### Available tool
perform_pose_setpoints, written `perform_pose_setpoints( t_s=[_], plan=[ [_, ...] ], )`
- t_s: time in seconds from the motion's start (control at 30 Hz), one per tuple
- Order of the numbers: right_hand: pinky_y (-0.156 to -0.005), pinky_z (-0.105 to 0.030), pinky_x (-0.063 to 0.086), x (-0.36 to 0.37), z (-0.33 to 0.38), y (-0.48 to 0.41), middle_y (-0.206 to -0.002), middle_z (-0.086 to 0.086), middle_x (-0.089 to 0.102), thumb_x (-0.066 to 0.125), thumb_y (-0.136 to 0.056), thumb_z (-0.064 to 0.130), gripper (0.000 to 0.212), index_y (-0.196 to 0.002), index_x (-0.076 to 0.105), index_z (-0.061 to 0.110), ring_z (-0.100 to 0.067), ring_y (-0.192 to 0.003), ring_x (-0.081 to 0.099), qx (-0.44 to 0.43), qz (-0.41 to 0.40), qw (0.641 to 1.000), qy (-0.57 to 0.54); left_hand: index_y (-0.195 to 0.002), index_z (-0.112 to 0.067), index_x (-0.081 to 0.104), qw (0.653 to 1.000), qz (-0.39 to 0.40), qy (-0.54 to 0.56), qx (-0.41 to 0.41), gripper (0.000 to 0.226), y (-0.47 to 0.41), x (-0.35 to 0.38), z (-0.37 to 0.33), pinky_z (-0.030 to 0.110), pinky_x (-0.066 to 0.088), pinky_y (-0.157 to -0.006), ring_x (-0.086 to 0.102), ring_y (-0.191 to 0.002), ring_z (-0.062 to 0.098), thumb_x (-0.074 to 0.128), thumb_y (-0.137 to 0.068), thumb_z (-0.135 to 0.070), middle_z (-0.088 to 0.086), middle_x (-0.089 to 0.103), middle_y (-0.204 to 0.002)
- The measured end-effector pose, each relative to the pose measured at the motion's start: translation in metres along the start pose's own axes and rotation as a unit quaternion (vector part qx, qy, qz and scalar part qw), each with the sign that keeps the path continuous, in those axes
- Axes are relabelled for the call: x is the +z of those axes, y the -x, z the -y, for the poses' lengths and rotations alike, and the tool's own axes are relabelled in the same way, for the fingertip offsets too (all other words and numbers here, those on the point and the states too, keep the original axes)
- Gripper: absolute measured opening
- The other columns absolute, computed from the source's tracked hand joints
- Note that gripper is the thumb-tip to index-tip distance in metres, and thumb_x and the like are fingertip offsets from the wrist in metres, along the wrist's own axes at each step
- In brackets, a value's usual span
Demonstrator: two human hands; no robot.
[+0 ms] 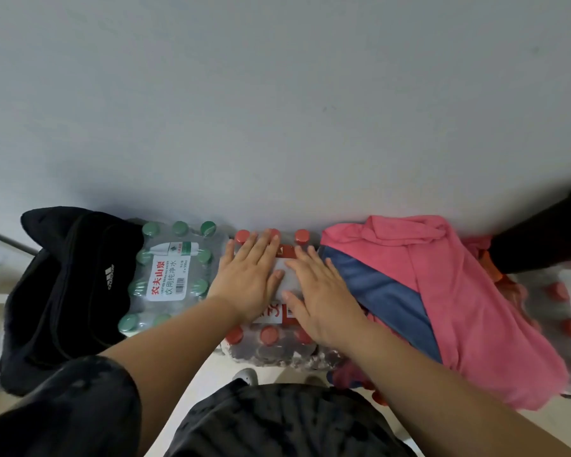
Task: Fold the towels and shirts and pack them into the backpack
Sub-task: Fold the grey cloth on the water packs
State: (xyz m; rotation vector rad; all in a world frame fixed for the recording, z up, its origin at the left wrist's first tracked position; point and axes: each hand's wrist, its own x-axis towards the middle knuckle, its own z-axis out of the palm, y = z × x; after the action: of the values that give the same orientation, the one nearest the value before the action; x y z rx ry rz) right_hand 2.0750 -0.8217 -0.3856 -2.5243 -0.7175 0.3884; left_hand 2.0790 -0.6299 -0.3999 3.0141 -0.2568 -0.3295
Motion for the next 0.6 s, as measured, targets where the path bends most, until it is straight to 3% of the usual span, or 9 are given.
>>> perform_pose_setpoints(
  t_s=[0.07,0.17,0.33,0.43,0.6],
  plan=[
    [-0.125,-0.046,-0.003,0.000,-0.006,-0.007,-0.168,0.001,0.009,0.039,-0.104,0.042,0.061,-0.159,0.020,0.024,-0.019,-0.155,-0.005,-0.005,0.008,1.000,0.019,-0.160,-0.023,0.001,1.000,0.010,-0.003,-0.029,0.075,0.001,0.000,-0.004,0.052,0.001,-0.124,0.001,-0.155,0.024,-0.002,-0.095,-0.060,0.001,0.007,-0.168],
    [-0.124,-0.051,0.000,-0.001,-0.013,-0.018,-0.162,0.001,0.030,0.048,-0.101,0.033,0.051,-0.151,0.039,0.027,-0.027,-0.154,0.007,-0.018,-0.002,1.000,-0.009,-0.158,-0.023,0.020,0.996,0.008,0.025,-0.083,0.082,0.007,-0.008,-0.014,0.048,0.015,-0.120,0.023,-0.150,0.026,0.004,-0.090,-0.065,0.001,0.032,-0.161],
    [-0.116,-0.042,0.031,-0.005,-0.026,-0.029,-0.135,-0.001,0.059,0.068,-0.088,0.038,0.050,-0.135,0.058,0.024,-0.028,-0.136,0.043,-0.057,-0.032,0.996,-0.055,-0.150,-0.033,0.033,0.993,-0.015,0.066,-0.095,0.068,0.039,-0.022,-0.016,0.044,0.038,-0.103,0.051,-0.126,0.028,0.049,-0.090,-0.063,0.000,0.054,-0.142],
    [-0.105,-0.041,0.041,-0.007,-0.027,-0.030,-0.125,0.003,0.062,0.072,-0.082,0.042,0.054,-0.133,0.058,0.028,-0.022,-0.121,0.052,-0.089,-0.012,0.994,-0.066,-0.146,-0.042,0.031,0.992,0.023,0.093,-0.081,0.072,0.051,-0.035,-0.010,0.038,0.045,-0.090,0.056,-0.114,0.027,0.063,-0.083,-0.055,-0.001,0.061,-0.129],
    [-0.096,-0.041,0.046,-0.005,-0.014,-0.030,-0.119,0.009,0.058,0.076,-0.080,0.038,0.045,-0.120,0.059,0.027,-0.018,-0.113,0.053,-0.108,0.000,0.992,-0.059,-0.151,-0.043,0.024,0.989,0.059,0.133,-0.040,0.084,0.065,-0.043,-0.001,0.031,0.039,-0.077,0.057,-0.105,0.026,0.071,-0.082,-0.038,0.005,0.062,-0.121]
  ],
)
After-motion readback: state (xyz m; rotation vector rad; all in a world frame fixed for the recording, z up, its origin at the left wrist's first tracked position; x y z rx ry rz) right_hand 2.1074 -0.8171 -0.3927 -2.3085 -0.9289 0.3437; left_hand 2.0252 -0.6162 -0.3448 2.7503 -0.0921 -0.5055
